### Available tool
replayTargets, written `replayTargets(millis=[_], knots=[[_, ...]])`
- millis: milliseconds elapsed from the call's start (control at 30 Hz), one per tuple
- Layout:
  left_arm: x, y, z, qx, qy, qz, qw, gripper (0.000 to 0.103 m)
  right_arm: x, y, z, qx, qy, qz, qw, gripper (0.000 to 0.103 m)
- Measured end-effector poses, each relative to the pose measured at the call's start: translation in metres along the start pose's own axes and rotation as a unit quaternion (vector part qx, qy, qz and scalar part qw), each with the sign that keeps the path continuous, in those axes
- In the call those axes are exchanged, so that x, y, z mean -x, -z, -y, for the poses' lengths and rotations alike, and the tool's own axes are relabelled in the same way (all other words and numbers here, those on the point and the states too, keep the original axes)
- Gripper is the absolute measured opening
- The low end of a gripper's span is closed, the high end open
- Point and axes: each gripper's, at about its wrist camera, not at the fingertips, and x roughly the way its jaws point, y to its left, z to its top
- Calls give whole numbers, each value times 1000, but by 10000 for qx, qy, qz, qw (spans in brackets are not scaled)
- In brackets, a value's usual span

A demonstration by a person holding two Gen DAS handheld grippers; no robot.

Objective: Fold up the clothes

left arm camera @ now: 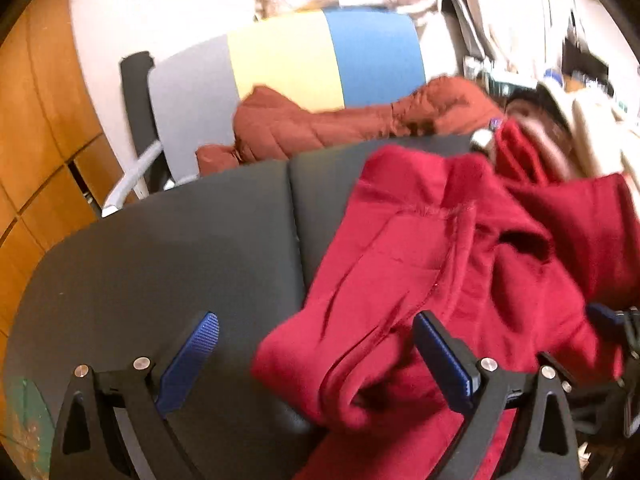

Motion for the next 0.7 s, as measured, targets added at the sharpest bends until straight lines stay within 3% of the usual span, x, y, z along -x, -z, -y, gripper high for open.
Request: replayTargets(millis=[100,233,267,300,333,367,533,700], knots=[[-28,8,-3,307,244,-550,9977,99,1,8,7,-235,-242,156,9993,101],[-37,12,-16,809,685,-720,9918,96,-4,8,0,-166,-268,195,9993,101],[-37,12,-18,862,764,-745,9905,86,-6,8,-4,-173,-284,198,9993,101],[-33,11,-19,836,833,-741,9902,64,-7,6,-6,-168,-286,206,9992,101],[-28,9,-18,774,897,-725,9903,50,-1,9,-1,-162,-282,216,9992,102],[-22,8,-18,712,961,-709,9903,23,1,10,2,-160,-279,219,9992,102],[2,0,-44,1011,1243,-429,9861,17,3,10,2,-156,-275,204,9993,102],[28,-10,-87,1373,1225,-39,9829,16,0,11,1,-155,-270,204,9993,102]])
